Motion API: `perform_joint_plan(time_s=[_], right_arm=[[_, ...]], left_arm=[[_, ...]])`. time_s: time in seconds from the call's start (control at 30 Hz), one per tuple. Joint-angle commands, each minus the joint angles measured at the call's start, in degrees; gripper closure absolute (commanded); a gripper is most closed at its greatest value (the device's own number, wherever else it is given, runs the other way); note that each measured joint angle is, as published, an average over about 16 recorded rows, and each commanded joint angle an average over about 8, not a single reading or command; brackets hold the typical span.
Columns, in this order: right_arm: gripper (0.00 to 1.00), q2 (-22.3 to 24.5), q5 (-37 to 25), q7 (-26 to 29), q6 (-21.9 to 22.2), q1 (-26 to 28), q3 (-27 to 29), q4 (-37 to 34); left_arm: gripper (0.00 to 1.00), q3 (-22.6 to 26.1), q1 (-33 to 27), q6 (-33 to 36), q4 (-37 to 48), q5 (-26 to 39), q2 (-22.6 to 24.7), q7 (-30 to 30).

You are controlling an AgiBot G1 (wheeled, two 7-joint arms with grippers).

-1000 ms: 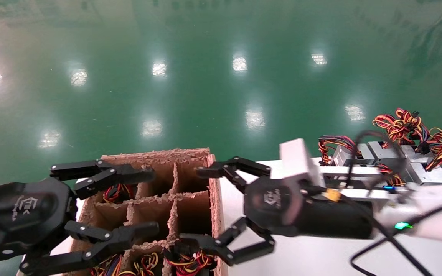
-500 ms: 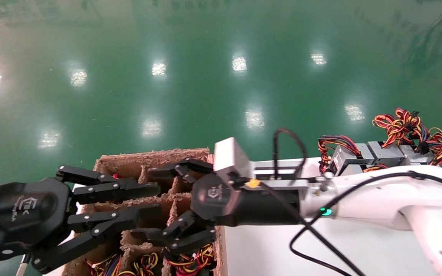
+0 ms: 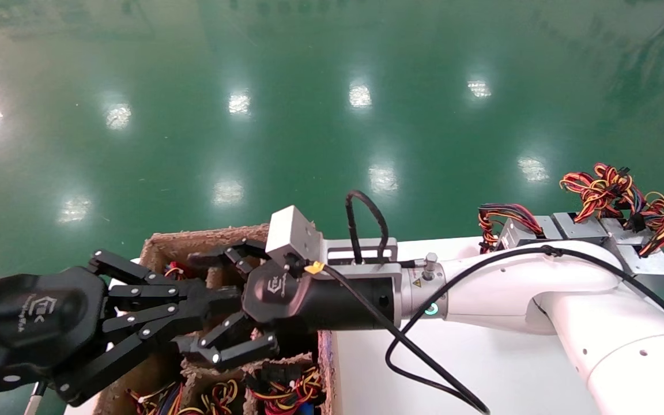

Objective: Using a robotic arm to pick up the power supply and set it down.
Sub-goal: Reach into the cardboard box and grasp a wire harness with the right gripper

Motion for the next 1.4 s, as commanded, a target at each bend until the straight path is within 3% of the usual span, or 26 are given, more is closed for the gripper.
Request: perform_joint_plan(time_s=[0.03, 0.43, 0.93, 1.3, 1.33, 1.4], right_arm=[[0.00, -0.5, 0.2, -0.9, 0.3, 0.4, -0.1, -1.7], [0.00, -1.8, 3.5, -1.3, 6.1, 0.3, -5.2, -1.9], [0.00, -2.1, 10.5, 2.2, 27.0, 0.5, -18.8, 9.1], [0.00, -2.0, 16.0, 4.3, 35.3, 1.9, -29.5, 14.8], [0.02, -2.0, 16.5, 4.4, 35.8, 1.9, -30.4, 15.1], [0.18, -1.9, 17.4, 4.4, 36.7, 2.1, -31.9, 15.6]], left_arm=[[1.00, 0.0, 0.0, 0.0, 0.0, 0.0, 0.0, 0.0], [1.00, 0.0, 0.0, 0.0, 0.0, 0.0, 0.0, 0.0], [1.00, 0.0, 0.0, 0.0, 0.0, 0.0, 0.0, 0.0], [1.00, 0.0, 0.0, 0.0, 0.0, 0.0, 0.0, 0.0], [1.00, 0.0, 0.0, 0.0, 0.0, 0.0, 0.0, 0.0], [1.00, 0.0, 0.0, 0.0, 0.0, 0.0, 0.0, 0.0]])
